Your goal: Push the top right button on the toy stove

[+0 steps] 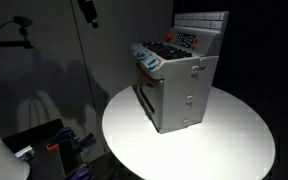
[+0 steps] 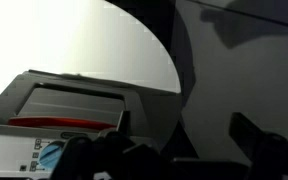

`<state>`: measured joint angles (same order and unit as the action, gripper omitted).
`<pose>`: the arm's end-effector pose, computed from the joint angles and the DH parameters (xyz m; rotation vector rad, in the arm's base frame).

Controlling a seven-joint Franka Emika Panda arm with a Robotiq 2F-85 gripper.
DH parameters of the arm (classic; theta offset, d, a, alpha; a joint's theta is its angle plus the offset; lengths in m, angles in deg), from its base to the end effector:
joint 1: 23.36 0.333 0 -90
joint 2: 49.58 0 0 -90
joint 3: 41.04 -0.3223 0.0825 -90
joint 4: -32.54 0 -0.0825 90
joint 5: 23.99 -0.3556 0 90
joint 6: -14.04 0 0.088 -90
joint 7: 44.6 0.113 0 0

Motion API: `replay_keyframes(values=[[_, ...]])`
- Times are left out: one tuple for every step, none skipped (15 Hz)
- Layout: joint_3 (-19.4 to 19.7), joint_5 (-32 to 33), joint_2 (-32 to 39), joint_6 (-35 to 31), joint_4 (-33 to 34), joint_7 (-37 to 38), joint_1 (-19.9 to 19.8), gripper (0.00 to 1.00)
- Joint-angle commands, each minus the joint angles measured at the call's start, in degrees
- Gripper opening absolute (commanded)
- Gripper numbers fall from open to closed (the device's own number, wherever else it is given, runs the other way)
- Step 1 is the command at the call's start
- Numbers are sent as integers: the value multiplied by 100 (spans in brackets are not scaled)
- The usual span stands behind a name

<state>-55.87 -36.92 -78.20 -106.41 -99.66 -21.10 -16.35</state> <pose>0.3653 0.1764 0.5620 -2.9299 0.1891 -0.3413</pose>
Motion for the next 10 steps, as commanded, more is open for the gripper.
replay_keyframes(values=[[30, 21, 5, 8, 16, 15, 33, 100], [29, 21, 2, 8, 18, 15, 33, 100], [29, 21, -2, 8, 18, 15, 33, 100], [29, 21, -5, 8, 18, 15, 33, 100], [29, 21, -6, 8, 18, 15, 33, 100], [29, 21, -6, 8, 18, 15, 33, 100], [29, 21, -6, 8, 18, 15, 33, 100], [29, 21, -6, 8, 18, 15, 33, 100], [33, 37, -1, 23, 42, 26, 19, 100], [33, 55, 4, 21, 64, 45, 2, 100]])
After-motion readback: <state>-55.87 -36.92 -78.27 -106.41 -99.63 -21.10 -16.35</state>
